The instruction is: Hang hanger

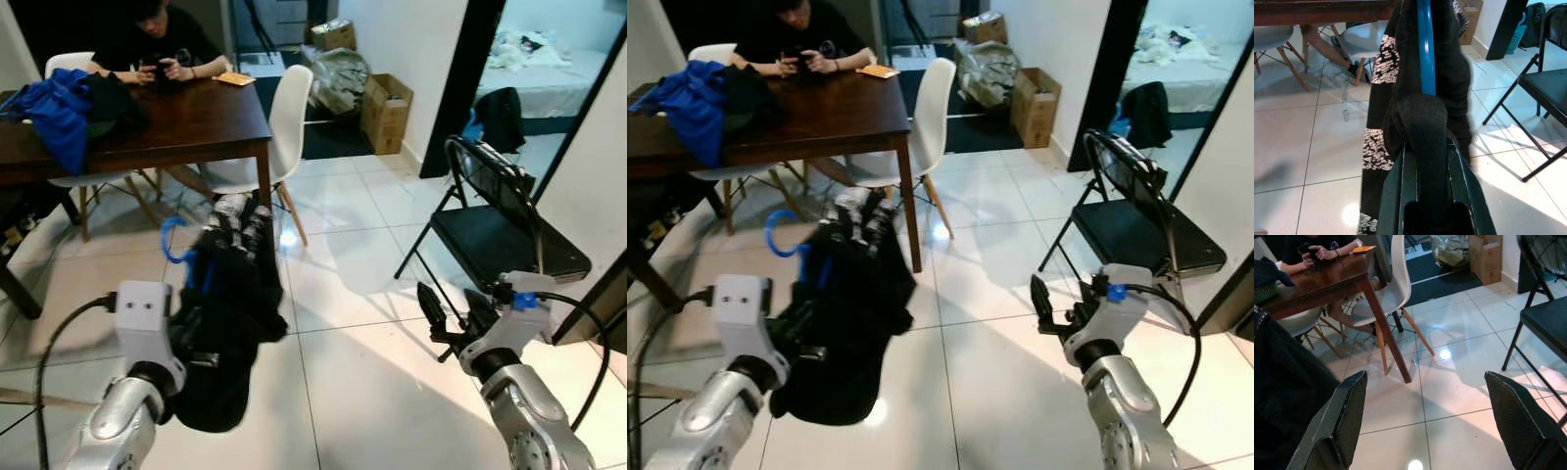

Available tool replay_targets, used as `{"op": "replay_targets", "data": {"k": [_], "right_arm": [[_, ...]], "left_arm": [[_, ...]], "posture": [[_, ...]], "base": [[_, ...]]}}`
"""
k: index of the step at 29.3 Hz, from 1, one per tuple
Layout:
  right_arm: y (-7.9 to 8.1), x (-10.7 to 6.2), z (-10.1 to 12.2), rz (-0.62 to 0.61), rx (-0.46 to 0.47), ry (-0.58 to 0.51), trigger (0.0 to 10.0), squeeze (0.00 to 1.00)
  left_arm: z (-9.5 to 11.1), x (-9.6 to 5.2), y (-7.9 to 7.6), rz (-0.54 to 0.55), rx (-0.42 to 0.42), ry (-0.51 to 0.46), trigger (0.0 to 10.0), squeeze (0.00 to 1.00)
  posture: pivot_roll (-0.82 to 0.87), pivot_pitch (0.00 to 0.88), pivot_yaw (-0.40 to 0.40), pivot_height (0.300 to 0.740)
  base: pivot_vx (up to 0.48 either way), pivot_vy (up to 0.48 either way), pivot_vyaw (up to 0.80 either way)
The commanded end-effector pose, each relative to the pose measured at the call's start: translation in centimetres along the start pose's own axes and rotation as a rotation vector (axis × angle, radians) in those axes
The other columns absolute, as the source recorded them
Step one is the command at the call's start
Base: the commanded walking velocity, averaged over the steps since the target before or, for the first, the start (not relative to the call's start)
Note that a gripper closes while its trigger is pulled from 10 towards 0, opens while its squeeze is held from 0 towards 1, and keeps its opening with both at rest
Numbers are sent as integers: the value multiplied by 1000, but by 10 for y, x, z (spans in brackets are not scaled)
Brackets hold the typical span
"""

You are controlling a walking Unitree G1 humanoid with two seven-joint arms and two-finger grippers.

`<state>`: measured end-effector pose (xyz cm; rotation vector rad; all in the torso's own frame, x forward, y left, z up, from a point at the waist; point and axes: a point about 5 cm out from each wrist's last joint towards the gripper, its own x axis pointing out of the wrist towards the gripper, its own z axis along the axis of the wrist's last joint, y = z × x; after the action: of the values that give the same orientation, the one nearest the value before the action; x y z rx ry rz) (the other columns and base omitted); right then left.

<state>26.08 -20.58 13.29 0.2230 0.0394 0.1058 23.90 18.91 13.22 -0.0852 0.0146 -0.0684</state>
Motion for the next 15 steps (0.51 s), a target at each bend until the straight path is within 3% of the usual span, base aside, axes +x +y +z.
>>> {"op": "replay_targets", "data": {"k": [1,15], "right_arm": [[1,1,-1,10,1,7,10000,0],[8,4,-3,77,-11,29,10000,0]], "left_arm": [[11,-1,-1,17,21,-68,10000,0],[12,1,1,36,42,-70,10000,0]], "posture": [[40,0,-14,740],[45,0,-13,740]], "base": [[390,0,0],[411,0,0]]}}
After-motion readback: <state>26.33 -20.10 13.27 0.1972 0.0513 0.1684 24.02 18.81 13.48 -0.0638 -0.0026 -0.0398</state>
